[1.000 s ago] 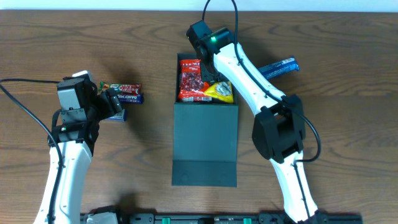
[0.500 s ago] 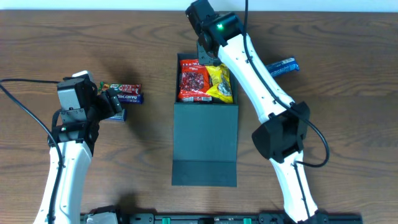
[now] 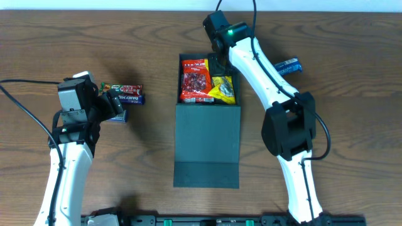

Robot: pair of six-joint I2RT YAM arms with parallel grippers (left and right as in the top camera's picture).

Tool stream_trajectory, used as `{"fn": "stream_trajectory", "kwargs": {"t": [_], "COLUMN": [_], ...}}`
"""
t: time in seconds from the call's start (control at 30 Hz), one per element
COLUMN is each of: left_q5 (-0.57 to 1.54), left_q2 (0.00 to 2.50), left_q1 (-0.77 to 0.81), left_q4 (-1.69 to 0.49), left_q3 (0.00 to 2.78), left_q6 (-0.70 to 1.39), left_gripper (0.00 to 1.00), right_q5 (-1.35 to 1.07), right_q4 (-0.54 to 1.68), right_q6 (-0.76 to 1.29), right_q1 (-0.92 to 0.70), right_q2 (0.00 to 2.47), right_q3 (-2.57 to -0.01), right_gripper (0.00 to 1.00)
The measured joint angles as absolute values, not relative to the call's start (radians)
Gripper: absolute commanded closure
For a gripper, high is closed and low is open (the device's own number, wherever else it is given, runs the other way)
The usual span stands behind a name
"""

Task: Pack container
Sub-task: 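Push the yellow Hacks bag down into the box with the right gripper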

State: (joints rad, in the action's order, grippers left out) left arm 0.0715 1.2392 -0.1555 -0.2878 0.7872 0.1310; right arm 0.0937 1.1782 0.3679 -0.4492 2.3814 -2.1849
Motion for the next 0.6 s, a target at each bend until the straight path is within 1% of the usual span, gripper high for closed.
{"fn": "stream_trajectory", "kwargs": {"t": [0.3,0.6], "left_q5": [0.072,0.072], "left_q2": [1.239,1.239], "left_q1": [-0.155,-0.155], "left_q4": [-0.287,-0.287], "left_q3": [0.787,0.787], "left_q6": [0.131,0.131], "left_gripper": [0.05,0.05], "right_q5": [0.041,0.046], "right_q4": [1.118,1.154], "right_q6": [0.299,0.273], "right_q1": [-0.449,-0.450], "right_q2": [2.383,2.430], "right_q3": [-2.124,-2.131], "right_gripper": [0.99,0.99]}}
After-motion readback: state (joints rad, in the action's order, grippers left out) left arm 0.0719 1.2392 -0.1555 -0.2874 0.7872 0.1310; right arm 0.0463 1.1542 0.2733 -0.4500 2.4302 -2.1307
